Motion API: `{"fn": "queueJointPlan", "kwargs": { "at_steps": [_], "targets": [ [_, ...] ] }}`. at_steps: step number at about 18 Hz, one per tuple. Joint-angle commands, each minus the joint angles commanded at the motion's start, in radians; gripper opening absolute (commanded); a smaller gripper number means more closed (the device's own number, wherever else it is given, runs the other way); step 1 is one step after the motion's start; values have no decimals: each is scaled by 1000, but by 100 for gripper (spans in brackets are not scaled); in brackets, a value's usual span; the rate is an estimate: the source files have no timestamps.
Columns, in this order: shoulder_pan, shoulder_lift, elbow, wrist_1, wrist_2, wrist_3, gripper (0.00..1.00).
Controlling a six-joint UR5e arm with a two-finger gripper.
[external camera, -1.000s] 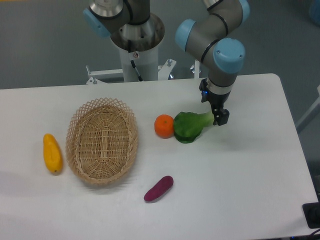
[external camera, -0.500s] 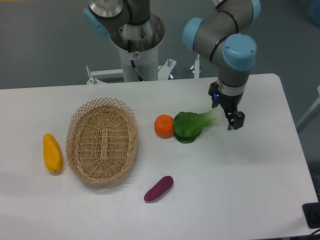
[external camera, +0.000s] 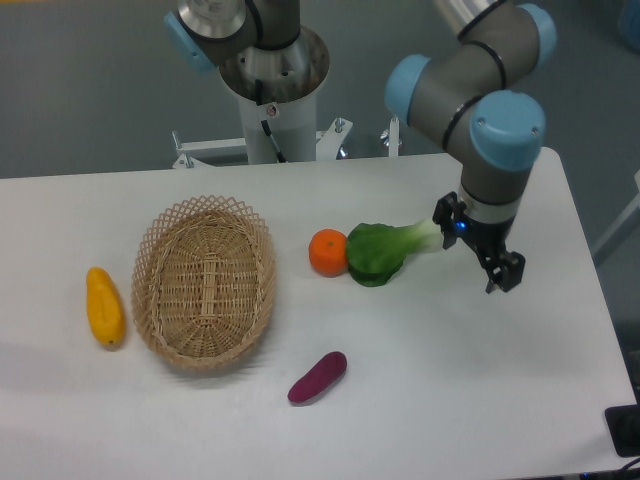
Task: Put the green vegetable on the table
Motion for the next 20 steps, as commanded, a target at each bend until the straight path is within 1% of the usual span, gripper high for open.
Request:
{"fn": "queueJointPlan", "kwargs": {
  "at_steps": [4, 6, 11, 13, 15, 20],
  "targets": [
    [-2, -32, 48, -2, -5, -40, 100],
    [-2, -60, 83, -3, -8, -77, 100],
    [-8, -123, 190, -55, -21, -152, 100],
    [-8, -146, 225, -64, -21, -167, 100],
    [-8, -157, 241, -64, -21, -175, 100],
    [-15, -158, 241, -64, -20, -175, 100]
  ]
}}
